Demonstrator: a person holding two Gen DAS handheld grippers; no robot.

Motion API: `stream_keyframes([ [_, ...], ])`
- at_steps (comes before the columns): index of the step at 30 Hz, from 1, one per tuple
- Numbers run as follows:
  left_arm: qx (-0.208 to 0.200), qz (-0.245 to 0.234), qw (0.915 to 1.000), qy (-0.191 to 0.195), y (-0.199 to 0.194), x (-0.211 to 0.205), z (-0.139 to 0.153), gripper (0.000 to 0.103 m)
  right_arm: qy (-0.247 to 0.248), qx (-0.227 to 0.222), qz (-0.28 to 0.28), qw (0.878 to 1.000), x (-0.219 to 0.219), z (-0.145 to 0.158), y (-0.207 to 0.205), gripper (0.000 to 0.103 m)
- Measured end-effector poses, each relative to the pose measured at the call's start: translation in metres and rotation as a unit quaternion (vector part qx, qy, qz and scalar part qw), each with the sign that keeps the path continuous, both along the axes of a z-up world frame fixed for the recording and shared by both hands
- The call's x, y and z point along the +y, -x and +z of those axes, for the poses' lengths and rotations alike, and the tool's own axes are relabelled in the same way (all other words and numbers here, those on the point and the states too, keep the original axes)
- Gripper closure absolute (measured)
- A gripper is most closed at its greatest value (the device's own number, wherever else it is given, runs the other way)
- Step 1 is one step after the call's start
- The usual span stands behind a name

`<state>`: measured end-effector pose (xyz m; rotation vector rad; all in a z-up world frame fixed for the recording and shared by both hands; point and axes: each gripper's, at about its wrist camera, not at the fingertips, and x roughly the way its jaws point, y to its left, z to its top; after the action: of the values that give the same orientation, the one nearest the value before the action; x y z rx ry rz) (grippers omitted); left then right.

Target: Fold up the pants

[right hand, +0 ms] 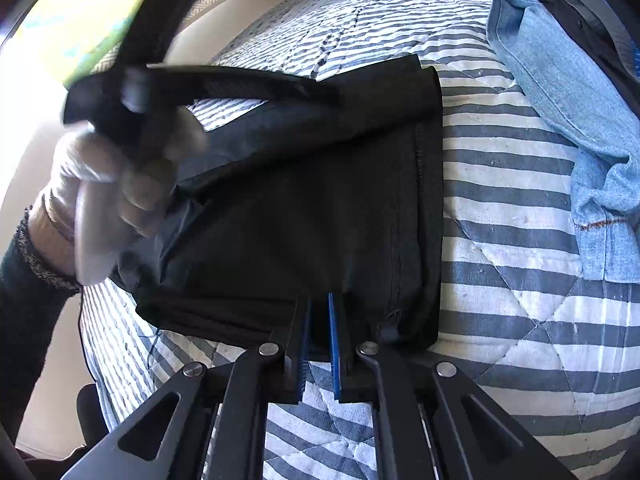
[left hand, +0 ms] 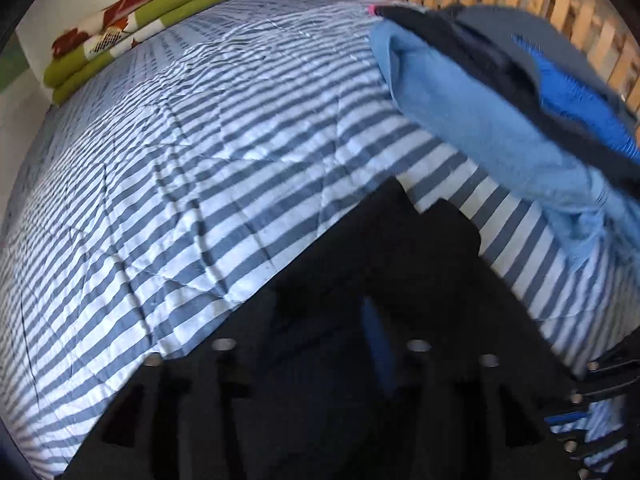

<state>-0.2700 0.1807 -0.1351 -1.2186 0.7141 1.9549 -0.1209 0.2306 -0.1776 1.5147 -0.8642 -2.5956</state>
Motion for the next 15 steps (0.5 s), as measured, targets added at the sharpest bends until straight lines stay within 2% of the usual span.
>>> stream_keyframes([
  [1,0.01,-0.005,0.9999,-0.005,-0.003,0.002,-0.002,0.052,0.002,0.001,-0.001,1.0,0.0,0.0,-0.001,0.096],
  [2,0.008,-0.008,0.9999,-0.013,-0.003,0.004,-0.006,0.068,0.003,0.001,-0.001,1.0,0.001,0.0,-0.001,0.096],
  [3,-0.01,-0.007,0.9997,-0.022,-0.003,0.003,-0.005,0.099,0.003,0.001,-0.001,1.0,0.001,0.0,-0.001,0.096],
  [5,-0.008,0.016,0.9994,-0.028,0.004,0.002,0.003,0.101,0.002,0.0,0.0,1.0,0.003,0.0,-0.004,0.096],
  [8,0.001,0.097,0.9937,-0.056,0.033,-0.013,0.011,0.102,0.001,-0.002,-0.002,1.0,0.002,0.001,-0.003,0.096],
  [10,0.011,0.131,0.9895,-0.061,0.05,-0.021,0.014,0.102,0.005,-0.003,-0.003,1.0,0.003,0.001,-0.004,0.096],
  [11,-0.004,0.138,0.988,-0.07,0.059,-0.026,0.015,0.092,0.008,-0.003,-0.003,1.0,0.004,0.001,-0.004,0.097],
  [12,-0.03,0.133,0.9874,-0.081,0.061,-0.031,0.018,0.073,0.011,-0.004,-0.003,1.0,0.006,0.001,-0.005,0.097],
  [13,-0.038,0.119,0.9882,-0.089,0.061,-0.033,0.021,0.065,0.016,-0.006,-0.007,1.0,0.008,0.002,-0.006,0.097],
  [14,-0.015,0.107,0.991,-0.079,0.058,-0.033,0.024,0.059,0.02,-0.005,-0.014,1.0,0.011,0.005,-0.008,0.094],
  [15,0.01,0.095,0.9932,-0.066,0.052,-0.034,0.028,0.059,0.012,0.002,-0.028,1.0,0.015,0.011,-0.012,0.093],
])
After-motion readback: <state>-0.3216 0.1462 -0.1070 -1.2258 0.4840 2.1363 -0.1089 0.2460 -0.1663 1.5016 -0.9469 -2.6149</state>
